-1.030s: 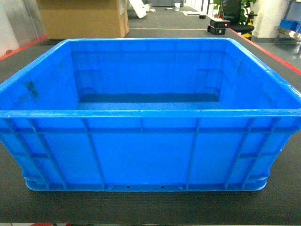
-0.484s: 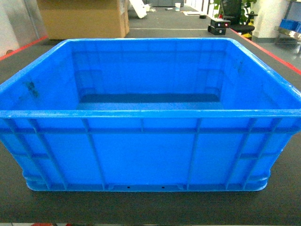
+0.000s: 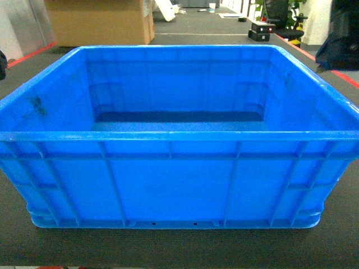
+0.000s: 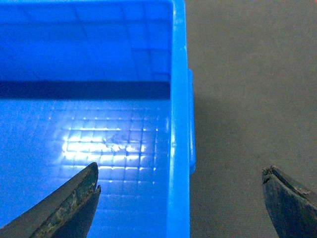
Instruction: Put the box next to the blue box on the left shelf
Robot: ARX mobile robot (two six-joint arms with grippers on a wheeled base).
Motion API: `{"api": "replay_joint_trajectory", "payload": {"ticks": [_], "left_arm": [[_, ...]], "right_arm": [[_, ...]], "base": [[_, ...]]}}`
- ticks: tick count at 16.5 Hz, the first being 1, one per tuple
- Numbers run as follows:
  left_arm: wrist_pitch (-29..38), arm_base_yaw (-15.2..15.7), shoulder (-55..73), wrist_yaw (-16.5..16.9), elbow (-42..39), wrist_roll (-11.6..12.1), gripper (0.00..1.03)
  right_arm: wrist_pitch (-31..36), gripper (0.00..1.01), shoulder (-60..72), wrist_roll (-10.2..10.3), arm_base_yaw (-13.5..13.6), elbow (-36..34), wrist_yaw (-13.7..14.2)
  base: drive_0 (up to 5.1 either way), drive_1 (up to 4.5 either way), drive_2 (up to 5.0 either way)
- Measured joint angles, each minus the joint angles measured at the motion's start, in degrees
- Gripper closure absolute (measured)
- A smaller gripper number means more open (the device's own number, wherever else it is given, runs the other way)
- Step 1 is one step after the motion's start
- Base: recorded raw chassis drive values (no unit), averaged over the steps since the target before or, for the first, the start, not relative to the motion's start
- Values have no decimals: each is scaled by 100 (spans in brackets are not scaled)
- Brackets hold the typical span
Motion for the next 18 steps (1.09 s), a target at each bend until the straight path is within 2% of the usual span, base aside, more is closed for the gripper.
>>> {"api": "replay_joint_trajectory", "payload": {"ticks": [3, 5, 6, 13, 17, 18], "left_arm": [[-221, 4, 540, 186, 293, -144, 5], [-372, -13, 839, 363, 437, -339, 5], [-385, -44, 920, 363, 505, -339, 5], [-474, -72, 1316, 492, 699, -332, 5], [-595, -72, 1552, 509, 881, -293, 5], [-623, -79, 1569, 511, 931, -254, 15]], "right_arm": [[-136, 3, 435, -4, 0, 127, 76], [-153, 3, 654, 11, -2, 160, 74], [-190, 3, 702, 55, 0, 179, 4], [-256, 3, 992, 153, -7, 258, -35], [-308, 3, 1073, 286, 0, 315, -87], [-319, 15, 1099, 302, 0, 328, -85]], "base": [[0, 0, 0], [0, 0, 0], [0, 0, 0], [0, 0, 0], [0, 0, 0], [0, 0, 0]]}}
